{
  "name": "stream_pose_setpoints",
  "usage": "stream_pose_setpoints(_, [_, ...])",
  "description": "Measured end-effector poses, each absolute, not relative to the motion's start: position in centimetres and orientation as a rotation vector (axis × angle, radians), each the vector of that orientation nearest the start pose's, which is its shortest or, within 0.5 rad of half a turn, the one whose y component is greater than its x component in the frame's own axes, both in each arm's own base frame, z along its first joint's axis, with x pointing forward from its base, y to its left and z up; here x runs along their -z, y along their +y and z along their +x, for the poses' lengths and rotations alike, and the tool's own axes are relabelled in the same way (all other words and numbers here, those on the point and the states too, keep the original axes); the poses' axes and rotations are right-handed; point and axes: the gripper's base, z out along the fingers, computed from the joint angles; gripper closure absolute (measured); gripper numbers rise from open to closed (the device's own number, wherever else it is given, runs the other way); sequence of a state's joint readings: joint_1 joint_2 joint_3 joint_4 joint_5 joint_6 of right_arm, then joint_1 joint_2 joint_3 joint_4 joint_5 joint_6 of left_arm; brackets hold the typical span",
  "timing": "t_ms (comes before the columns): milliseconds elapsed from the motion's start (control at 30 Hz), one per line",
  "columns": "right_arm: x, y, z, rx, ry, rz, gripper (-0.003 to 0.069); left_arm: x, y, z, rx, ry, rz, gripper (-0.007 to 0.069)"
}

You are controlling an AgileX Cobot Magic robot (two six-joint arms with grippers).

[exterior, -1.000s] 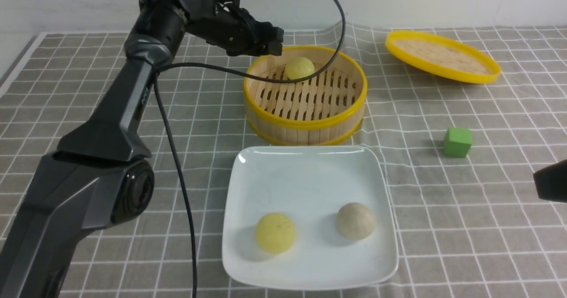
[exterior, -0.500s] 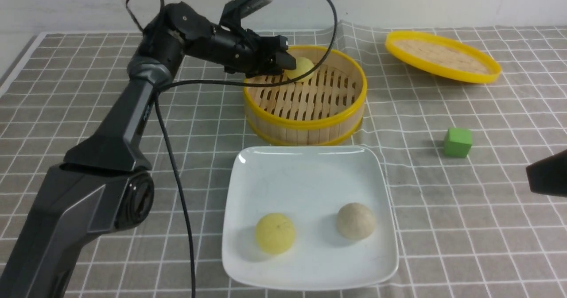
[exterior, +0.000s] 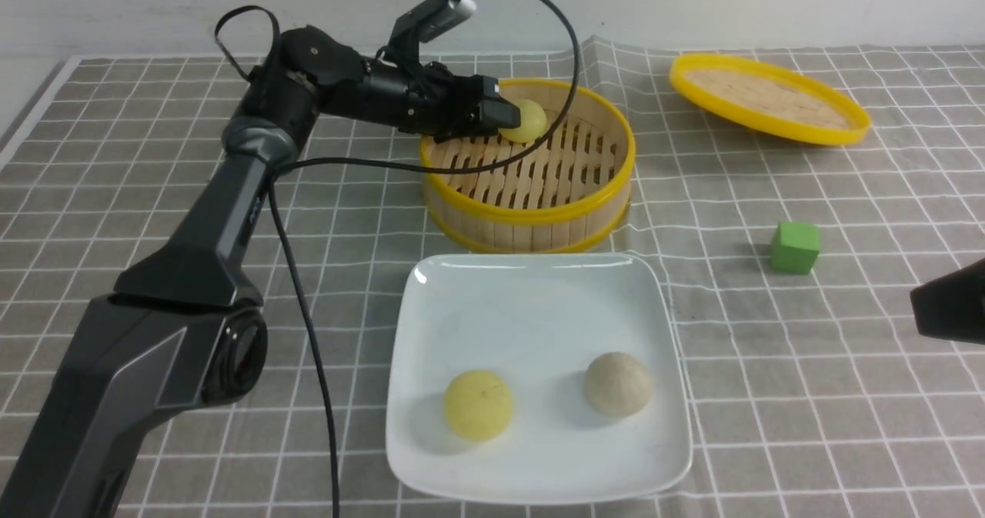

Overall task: Put the steamed buns into the plate on the grey tablecloth.
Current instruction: 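Reach into the bamboo steamer and grasp a bun with the left gripper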

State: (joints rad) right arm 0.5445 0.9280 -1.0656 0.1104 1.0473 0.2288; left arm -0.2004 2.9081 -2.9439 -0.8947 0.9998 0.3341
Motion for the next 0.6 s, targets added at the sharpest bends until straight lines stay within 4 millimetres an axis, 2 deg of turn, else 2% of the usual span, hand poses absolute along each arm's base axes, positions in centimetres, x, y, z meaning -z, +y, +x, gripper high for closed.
stream_pose_setpoints(200, [-38.33, 9.20, 13.47, -0.499, 2.420, -0.363, 0.0492, -15.92, -17.42, 56.22, 1.033, 2.193, 0.344, 0.0391])
stream_pose_setpoints(267, [-38.33, 9.22, 13.46, -0.502, 2.420, -0.362, 0.0489, -15.84, -17.25, 56.30, 1.026, 2.194, 0.340, 0.0495])
stream_pose_setpoints(300, [-38.33, 9.23, 13.46, -0.504, 2.420, -0.362, 0.0488, -15.85, -17.25, 56.30, 1.026, 2.193, 0.340, 0.0503])
stream_pose_setpoints(400, [-38.33, 9.25, 13.44, -0.510, 2.422, -0.356, 0.0483, -15.82, -17.19, 56.32, 1.017, 2.192, 0.349, 0.0602])
stream_pose_setpoints(600, [-38.34, 9.30, 13.41, -0.522, 2.425, -0.349, 0.0476, -15.66, -17.15, 56.28, 1.000, 2.198, 0.370, 0.0622])
